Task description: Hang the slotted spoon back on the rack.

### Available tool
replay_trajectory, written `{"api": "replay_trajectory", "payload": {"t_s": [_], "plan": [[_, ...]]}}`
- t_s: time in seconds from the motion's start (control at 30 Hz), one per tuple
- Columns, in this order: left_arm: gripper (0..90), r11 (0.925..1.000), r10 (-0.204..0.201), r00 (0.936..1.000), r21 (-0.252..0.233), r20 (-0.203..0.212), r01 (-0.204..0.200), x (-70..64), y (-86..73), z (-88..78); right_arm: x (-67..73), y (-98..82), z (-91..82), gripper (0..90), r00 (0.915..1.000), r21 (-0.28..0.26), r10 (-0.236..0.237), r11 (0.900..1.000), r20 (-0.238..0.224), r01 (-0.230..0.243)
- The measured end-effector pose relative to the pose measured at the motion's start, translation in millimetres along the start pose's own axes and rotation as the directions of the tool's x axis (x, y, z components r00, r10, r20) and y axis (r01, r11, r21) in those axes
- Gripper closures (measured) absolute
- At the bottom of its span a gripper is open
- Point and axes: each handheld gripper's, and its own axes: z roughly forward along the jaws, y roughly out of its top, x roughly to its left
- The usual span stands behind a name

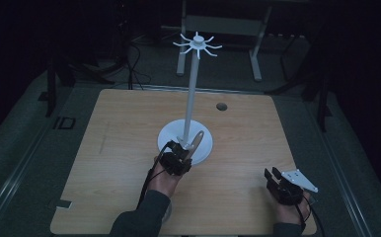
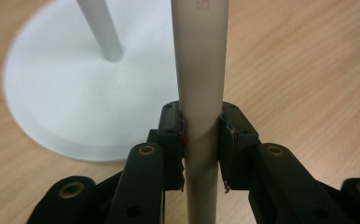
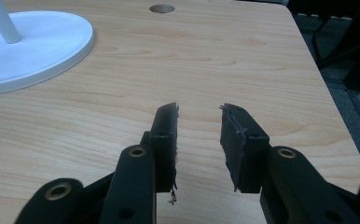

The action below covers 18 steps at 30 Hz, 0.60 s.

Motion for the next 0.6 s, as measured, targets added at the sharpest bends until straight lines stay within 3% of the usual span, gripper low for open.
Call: {"api": "replay_trajectory", "payload": {"t_s": [0.17,0.3,0.33,0.37,0.4,0.43,0.6], "plan": [[73.0,0.9982,-0.018,0.9993,-0.058,-0.032,0.016,-0.1,-0.9,-4.8,0.2,-0.3,0.0,65.8,1.0,0.002,-0.002,1.0,-0.002,0.002],[73.0,0.99,-0.043,0.997,-0.137,-0.065,0.034,-1.9,-1.4,-15.0,-1.0,-0.2,-0.9,65.8,1.0,-0.003,0.005,1.0,0.002,-0.005],[73.0,0.99,-0.043,0.997,-0.137,-0.065,0.034,-1.9,-1.4,-15.0,-1.0,-0.2,-0.9,65.8,1.0,-0.003,0.005,1.0,0.002,-0.005],[73.0,0.9842,-0.055,0.9953,-0.172,-0.08,0.041,-1.8,-1.3,-19.9,-0.8,-0.3,-0.8,65.6,1.0,-0.003,0.004,1.0,0.003,-0.004],[73.0,0.9842,-0.055,0.9953,-0.172,-0.08,0.041,-1.8,-1.3,-19.9,-0.7,-0.3,-0.7,65.6,1.0,-0.002,0.003,1.0,0.003,-0.003],[73.0,0.9775,-0.071,0.9929,-0.205,-0.096,0.051,-1.3,-1.4,-24.3,-0.5,-0.3,-0.6,65.5,1.0,-0.002,0.003,1.0,0.003,-0.003],[73.0,0.9574,-0.105,0.9862,-0.281,-0.129,0.065,-2.3,-1.7,-30.9,-0.3,-0.5,-0.4,65.4,1.0,-0.001,-0.003,1.0,0.003,0.003]]}}
